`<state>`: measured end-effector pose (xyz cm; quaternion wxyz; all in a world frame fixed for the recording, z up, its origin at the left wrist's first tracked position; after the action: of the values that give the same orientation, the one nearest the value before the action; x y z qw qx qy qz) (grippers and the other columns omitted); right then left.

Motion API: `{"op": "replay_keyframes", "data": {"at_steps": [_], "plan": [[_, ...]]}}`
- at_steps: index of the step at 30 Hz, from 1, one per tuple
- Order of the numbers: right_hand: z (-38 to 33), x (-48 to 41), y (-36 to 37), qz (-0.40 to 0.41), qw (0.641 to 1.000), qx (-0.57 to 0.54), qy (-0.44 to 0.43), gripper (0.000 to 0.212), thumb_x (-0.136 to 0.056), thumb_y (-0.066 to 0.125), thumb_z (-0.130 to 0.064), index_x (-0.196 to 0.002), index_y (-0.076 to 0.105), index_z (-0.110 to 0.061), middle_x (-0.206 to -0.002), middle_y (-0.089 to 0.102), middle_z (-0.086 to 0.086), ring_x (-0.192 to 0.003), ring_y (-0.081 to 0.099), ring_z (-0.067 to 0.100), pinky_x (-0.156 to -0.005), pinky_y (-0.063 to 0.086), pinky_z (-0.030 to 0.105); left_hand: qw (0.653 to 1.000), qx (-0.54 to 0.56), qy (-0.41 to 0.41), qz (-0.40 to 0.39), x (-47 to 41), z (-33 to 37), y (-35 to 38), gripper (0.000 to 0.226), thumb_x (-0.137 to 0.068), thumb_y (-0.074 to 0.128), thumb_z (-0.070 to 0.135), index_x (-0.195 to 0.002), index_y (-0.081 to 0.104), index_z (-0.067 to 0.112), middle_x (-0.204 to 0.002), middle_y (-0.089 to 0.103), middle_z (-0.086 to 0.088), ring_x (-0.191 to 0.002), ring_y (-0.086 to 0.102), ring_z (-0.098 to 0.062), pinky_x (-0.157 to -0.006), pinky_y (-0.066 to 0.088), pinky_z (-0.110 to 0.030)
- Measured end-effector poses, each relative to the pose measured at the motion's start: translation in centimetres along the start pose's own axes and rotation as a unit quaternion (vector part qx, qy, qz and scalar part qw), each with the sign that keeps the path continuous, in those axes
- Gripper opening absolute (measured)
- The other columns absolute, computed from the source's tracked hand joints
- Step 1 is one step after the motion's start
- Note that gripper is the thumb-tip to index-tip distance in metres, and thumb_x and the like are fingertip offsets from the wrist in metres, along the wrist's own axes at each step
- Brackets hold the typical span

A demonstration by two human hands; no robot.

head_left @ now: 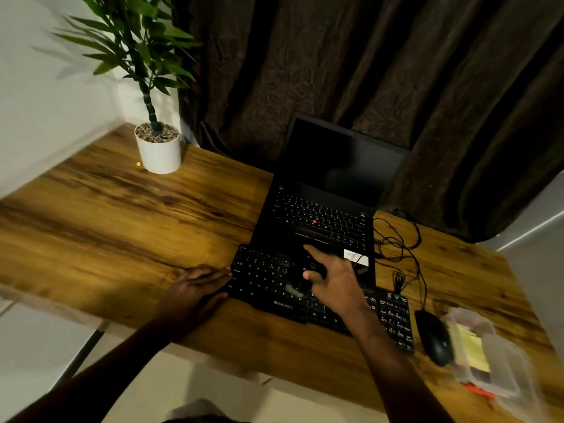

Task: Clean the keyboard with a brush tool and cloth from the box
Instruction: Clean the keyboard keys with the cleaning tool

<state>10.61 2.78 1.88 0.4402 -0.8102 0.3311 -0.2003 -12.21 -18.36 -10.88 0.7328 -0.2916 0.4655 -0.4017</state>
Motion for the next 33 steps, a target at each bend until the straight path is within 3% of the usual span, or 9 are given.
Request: {"op": "replay_keyframes", "data": {"at_steps": [1, 3, 7, 11, 13, 20, 26, 30, 33], "plan": [[0.0, -0.1, 0.3, -0.005, 1.000, -0.020, 0.005, 0.064, -0.092, 0.068, -0.026, -0.145, 0.039, -0.047, -0.145, 0.046, 0.005, -0.064, 0.047, 0.002, -0.061, 0.055, 0.023, 1.000, 0.000, 0.001, 0.001, 0.0, 0.0, 0.0, 0.045, -0.097, 0.050, 0.046, -0.134, 0.064, 0.024, -0.142, 0.057, 0.012, -0.118, 0.060, -0.016, -0.097, 0.038, -0.030], [0.0, -0.1, 0.6, -0.012, 0.999, -0.036, 0.014, 0.062, -0.091, 0.069, -0.028, -0.143, 0.042, -0.048, -0.142, 0.047, 0.003, -0.061, 0.049, 0.001, -0.054, 0.051, 0.018, 1.000, 0.001, 0.001, -0.002, 0.0, -0.1, 0.0, 0.045, -0.098, 0.050, 0.046, -0.135, 0.063, 0.025, -0.144, 0.056, 0.013, -0.119, 0.059, -0.016, -0.097, 0.038, -0.030], [1.1, -0.7, -1.2, 0.033, 0.995, -0.059, 0.066, 0.057, -0.087, 0.074, -0.028, -0.140, 0.053, -0.030, -0.124, 0.063, 0.004, -0.088, 0.065, 0.007, -0.076, 0.059, 0.023, 1.000, 0.008, -0.010, -0.009, 0.0, -0.5, 0.4, 0.046, -0.098, 0.049, 0.048, -0.137, 0.062, 0.027, -0.145, 0.053, 0.015, -0.121, 0.058, -0.014, -0.100, 0.038, -0.030], [3.5, -0.6, -2.9, 0.075, 0.989, -0.023, 0.128, 0.062, -0.086, 0.075, -0.035, -0.141, 0.052, -0.023, -0.128, 0.062, 0.006, -0.078, 0.066, 0.006, -0.077, 0.059, 0.026, 1.000, 0.009, -0.016, -0.010, 0.0, -0.8, 0.5, 0.046, -0.098, 0.048, 0.049, -0.137, 0.062, 0.028, -0.144, 0.053, 0.016, -0.121, 0.057, -0.013, -0.101, 0.037, -0.029], [3.5, -0.4, -2.9, 0.096, 0.987, -0.004, 0.125, 0.063, -0.084, 0.076, -0.039, -0.140, 0.053, -0.022, -0.128, 0.063, 0.007, -0.085, 0.065, 0.007, -0.083, 0.060, 0.032, 1.000, 0.006, -0.013, -0.009, 0.0, -0.7, 0.5, 0.046, -0.098, 0.048, 0.049, -0.136, 0.062, 0.027, -0.144, 0.053, 0.016, -0.119, 0.058, -0.013, -0.100, 0.037, -0.029], [1.5, 1.0, -0.2, 0.057, 0.989, -0.101, 0.092, 0.062, -0.075, 0.080, -0.047, -0.132, 0.060, -0.030, -0.127, 0.061, 0.002, -0.098, 0.068, 0.016, -0.079, 0.061, 0.030, 0.999, 0.030, -0.017, -0.008, 0.0, -0.7, 0.5, 0.046, -0.098, 0.048, 0.050, -0.138, 0.060, 0.030, -0.145, 0.052, 0.018, -0.120, 0.057, -0.013, -0.098, 0.041, -0.033], [3.4, 3.2, -3.0, 0.116, 0.974, -0.090, 0.174, 0.057, -0.084, 0.078, -0.026, -0.135, 0.058, -0.012, -0.125, 0.065, 0.007, -0.075, 0.061, -0.001, -0.057, 0.050, 0.008, 0.999, 0.044, -0.014, -0.013, 0.1, -0.7, 0.3, 0.046, -0.099, 0.050, 0.048, -0.139, 0.059, 0.029, -0.145, 0.054, 0.015, -0.124, 0.057, -0.015, -0.098, 0.047, -0.042], [2.0, 3.1, -2.5, 0.117, 0.976, -0.097, 0.153, 0.056, -0.083, 0.079, -0.026, -0.133, 0.059, -0.013, -0.121, 0.066, -0.003, -0.092, 0.061, 0.002, -0.085, 0.053, 0.016, 0.999, 0.036, -0.014, -0.007, 0.0, -0.3, 0.1, 0.045, -0.098, 0.051, 0.047, -0.138, 0.061, 0.028, -0.143, 0.055, 0.015, -0.123, 0.057, -0.015, -0.098, 0.046, -0.039], [-0.1, 1.8, -0.6, 0.094, 0.986, -0.083, 0.105, 0.052, -0.080, 0.080, -0.031, -0.128, 0.064, -0.019, -0.108, 0.073, -0.005, -0.086, 0.067, -0.002, -0.079, 0.059, 0.021, 0.999, 0.031, -0.020, -0.024, 0.1, -0.5, 0.3, 0.047, -0.099, 0.048, 0.050, -0.140, 0.058, 0.030, -0.146, 0.052, 0.017, -0.124, 0.057, -0.015, -0.097, 0.047, -0.040]]}}
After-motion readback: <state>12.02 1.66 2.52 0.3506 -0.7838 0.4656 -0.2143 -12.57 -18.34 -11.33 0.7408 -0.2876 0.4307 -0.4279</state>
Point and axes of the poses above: each hand's wrist, its own x-axis away from the middle knuckle, its own y-axis out of the palm, z = x × y, the point moved 1 cm from there along -x, towards the middle knuckle
